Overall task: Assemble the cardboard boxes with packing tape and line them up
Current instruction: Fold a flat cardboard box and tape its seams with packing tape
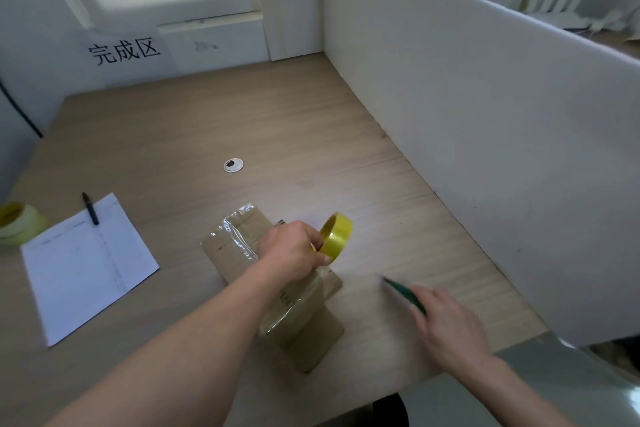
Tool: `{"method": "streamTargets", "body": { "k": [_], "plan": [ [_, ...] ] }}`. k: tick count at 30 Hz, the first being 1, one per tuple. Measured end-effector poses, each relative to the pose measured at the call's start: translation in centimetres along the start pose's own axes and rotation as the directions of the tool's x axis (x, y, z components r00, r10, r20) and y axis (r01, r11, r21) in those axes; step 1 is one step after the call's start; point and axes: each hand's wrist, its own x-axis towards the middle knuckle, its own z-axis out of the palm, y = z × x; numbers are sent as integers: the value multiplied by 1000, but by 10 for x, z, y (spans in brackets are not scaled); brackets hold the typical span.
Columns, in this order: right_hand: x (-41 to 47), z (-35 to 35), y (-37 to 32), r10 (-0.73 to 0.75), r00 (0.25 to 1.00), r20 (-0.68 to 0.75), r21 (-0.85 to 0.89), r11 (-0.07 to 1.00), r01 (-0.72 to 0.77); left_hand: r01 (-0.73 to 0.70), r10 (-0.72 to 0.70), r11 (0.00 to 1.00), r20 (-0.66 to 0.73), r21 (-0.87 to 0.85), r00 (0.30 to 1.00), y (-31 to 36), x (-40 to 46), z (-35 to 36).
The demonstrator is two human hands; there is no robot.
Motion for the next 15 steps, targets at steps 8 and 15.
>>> {"method": "streamTargets", "body": {
  "k": [8,15],
  "plan": [
    [47,-9,12,-30,997,-73,-157,987,18,-1,2,1000,-19,20,1000,5,-2,0],
    [90,-48,-109,-661,749,-36,-46,750,660,-56,57,994,-11,92,998,3,-6,-1]
  ]
}}
